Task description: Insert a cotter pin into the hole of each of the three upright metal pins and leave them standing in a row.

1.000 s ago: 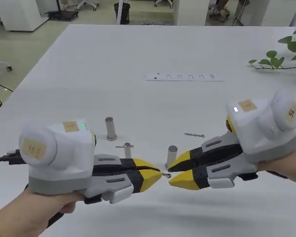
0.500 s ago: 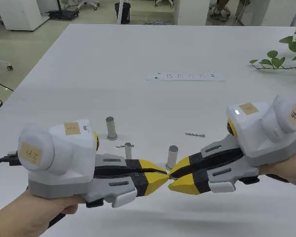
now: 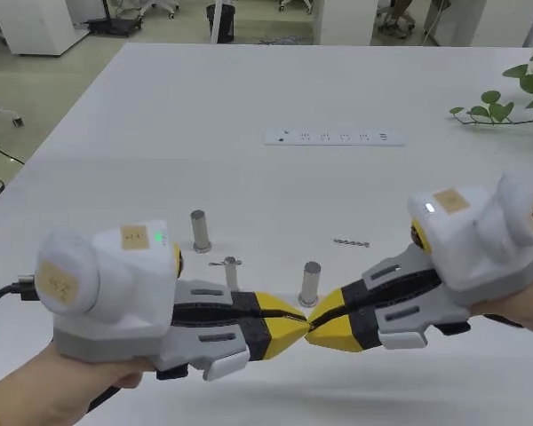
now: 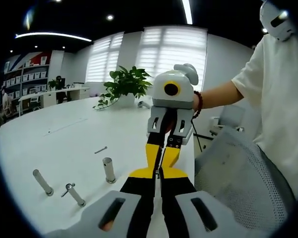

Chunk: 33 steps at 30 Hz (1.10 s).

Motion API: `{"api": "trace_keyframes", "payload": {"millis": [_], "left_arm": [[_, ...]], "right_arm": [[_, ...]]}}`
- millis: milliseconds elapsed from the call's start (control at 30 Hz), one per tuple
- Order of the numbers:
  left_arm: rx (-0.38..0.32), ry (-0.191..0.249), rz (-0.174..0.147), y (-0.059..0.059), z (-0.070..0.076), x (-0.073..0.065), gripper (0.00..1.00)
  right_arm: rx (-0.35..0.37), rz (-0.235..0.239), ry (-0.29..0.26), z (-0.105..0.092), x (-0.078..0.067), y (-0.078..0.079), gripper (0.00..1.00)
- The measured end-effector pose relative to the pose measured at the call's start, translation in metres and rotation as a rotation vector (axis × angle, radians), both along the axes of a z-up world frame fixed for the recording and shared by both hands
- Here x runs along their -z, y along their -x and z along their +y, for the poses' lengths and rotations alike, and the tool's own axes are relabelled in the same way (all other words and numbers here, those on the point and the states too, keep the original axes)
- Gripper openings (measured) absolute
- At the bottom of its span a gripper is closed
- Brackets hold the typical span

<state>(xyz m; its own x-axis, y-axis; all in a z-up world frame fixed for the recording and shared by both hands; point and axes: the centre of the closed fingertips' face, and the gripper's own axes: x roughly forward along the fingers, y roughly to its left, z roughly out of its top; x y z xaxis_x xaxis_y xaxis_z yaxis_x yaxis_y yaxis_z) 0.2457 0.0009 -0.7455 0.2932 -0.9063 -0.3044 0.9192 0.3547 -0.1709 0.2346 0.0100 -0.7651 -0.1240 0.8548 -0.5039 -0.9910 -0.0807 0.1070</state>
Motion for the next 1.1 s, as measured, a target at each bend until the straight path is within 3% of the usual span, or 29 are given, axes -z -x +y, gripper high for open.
{"api": "trace_keyframes", "payload": {"millis": [167, 333, 500, 800, 1100], "left_arm": [[-0.042, -0.009, -0.016, -0.006, 0.001, 0.001, 0.05], [-0.097, -0.005, 0.019, -0.012, 0.001, 0.005, 0.09], [-0.138, -0.002, 0.023, -0.019, 0.003, 0.009, 0.16], [-0.220, -0.007, 0.000, -0.031, 0.005, 0.014, 0.27], [-0.310, 0.004, -0.020, -0.047, 0.007, 0.018, 0.32]], "right_arm": [[-0.007, -0.030, 0.033, -0.003, 0.002, -0.002, 0.03], [0.005, -0.076, 0.095, -0.012, 0.009, -0.011, 0.03], [0.019, -0.106, 0.147, -0.019, 0.014, -0.018, 0.03], [0.059, -0.142, 0.215, -0.032, 0.018, -0.032, 0.03], [0.080, -0.170, 0.277, -0.044, 0.025, -0.050, 0.03]]}}
